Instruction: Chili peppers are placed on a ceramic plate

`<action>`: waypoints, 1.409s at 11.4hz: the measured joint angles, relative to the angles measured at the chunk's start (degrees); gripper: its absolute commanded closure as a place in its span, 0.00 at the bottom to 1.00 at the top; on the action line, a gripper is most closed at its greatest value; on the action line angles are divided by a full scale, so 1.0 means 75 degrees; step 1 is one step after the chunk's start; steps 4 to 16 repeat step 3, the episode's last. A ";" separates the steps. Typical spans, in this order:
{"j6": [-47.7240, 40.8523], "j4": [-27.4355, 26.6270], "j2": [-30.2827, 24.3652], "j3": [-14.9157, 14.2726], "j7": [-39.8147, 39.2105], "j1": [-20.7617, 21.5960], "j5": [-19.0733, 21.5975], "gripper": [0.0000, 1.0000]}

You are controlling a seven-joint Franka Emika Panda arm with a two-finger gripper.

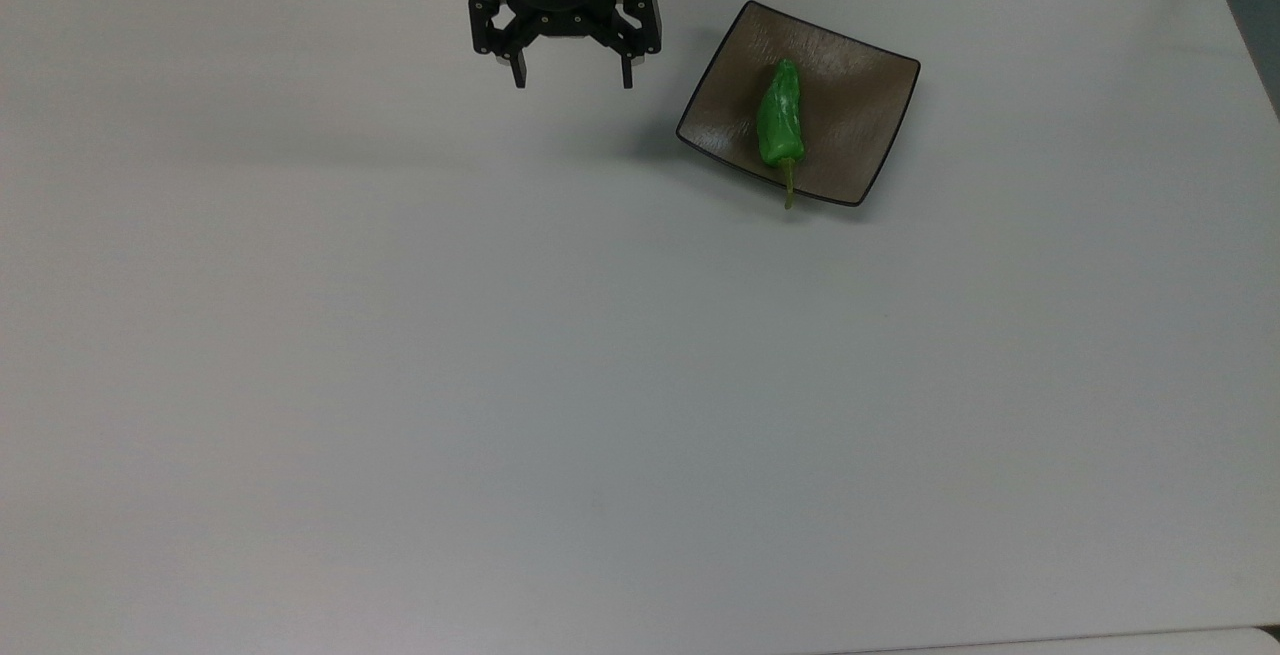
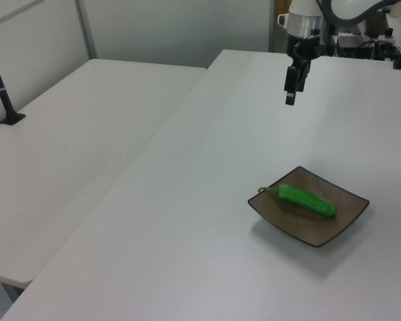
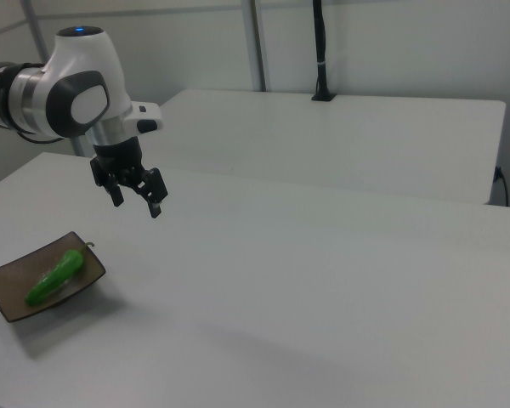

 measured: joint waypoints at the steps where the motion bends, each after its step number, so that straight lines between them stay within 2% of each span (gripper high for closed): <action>1: 0.0000 0.0000 0.0001 0.0000 -0.0106 0.0004 -0.0081 0.00; 3: -0.0018 0.0000 0.0004 0.0000 -0.0183 0.0017 -0.0517 0.00; 16: -0.0018 0.0000 0.0004 0.0000 -0.0183 0.0017 -0.0517 0.00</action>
